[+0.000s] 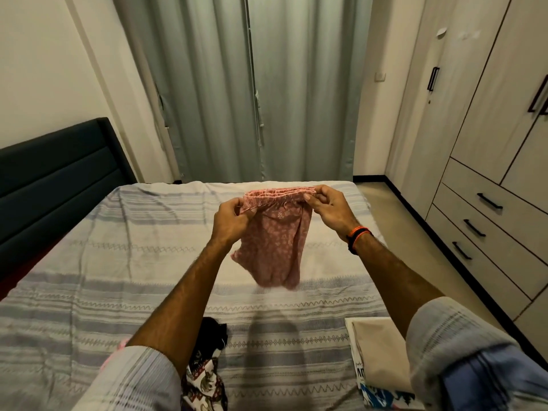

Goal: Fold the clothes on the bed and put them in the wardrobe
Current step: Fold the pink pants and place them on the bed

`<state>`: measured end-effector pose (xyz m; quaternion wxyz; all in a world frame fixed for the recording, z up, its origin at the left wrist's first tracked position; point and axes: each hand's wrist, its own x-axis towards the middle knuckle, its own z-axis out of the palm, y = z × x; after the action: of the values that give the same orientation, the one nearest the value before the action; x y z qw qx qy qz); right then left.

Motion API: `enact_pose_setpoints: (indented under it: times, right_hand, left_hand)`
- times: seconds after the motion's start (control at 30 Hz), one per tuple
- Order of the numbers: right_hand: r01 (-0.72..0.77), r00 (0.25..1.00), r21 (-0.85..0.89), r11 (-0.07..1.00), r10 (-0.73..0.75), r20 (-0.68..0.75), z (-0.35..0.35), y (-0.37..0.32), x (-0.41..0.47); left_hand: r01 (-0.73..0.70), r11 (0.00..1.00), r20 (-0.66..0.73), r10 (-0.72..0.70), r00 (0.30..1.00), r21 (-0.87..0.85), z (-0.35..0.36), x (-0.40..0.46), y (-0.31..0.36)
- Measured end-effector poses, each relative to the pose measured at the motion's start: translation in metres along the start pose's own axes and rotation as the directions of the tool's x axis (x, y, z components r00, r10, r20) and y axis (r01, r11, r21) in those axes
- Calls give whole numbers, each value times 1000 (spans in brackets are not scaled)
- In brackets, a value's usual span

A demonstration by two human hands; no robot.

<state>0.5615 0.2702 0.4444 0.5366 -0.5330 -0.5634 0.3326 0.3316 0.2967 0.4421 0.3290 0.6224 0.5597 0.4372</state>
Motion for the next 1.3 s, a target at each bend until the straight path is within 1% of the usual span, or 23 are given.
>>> enact_pose_setpoints:
  times: [0.1,0.2,0.3,0.47,0.57,0.6,0.7,0.93,1.17,1.3]
  right_hand:
    - [-32,998,-27,999,33,52,-4,11,-34]
    - [-107,986,-57,993,113,119,-7,42,-78]
    - [-161,969,-138,977,183,164,-8,80,-135]
    - [-301,889,-301,905,380,255,-6,161,-241]
    - [-356,836,-322,877,453,310,-7,188,-306]
    - [-369,829,-317,874,464,312,-7,193,-323]
    - [-422,791,-323,847,518,326,-9,200,-372]
    - [-485,751,-330,810,579,318,-15,211,-452]
    - [-543,687,-339,768,639,347,-19,207,-488]
    - [-570,659,-355,741,670,342,-18,215,-486]
  left_hand:
    - [22,998,31,-23,999,55,5,-31,-21]
    - [88,989,92,-99,991,122,15,-76,-55]
    - [156,972,163,-184,969,174,31,-133,-95]
    - [287,915,254,-360,898,283,60,-243,-175]
    - [338,868,307,-454,836,363,76,-308,-219]
    - [342,860,316,-467,826,378,79,-327,-226]
    - [364,838,326,-506,799,407,86,-378,-237]
    - [374,809,349,-547,761,453,83,-451,-237]
    - [353,793,418,-575,703,497,79,-489,-238]
    - [378,782,429,-599,676,496,80,-486,-241]
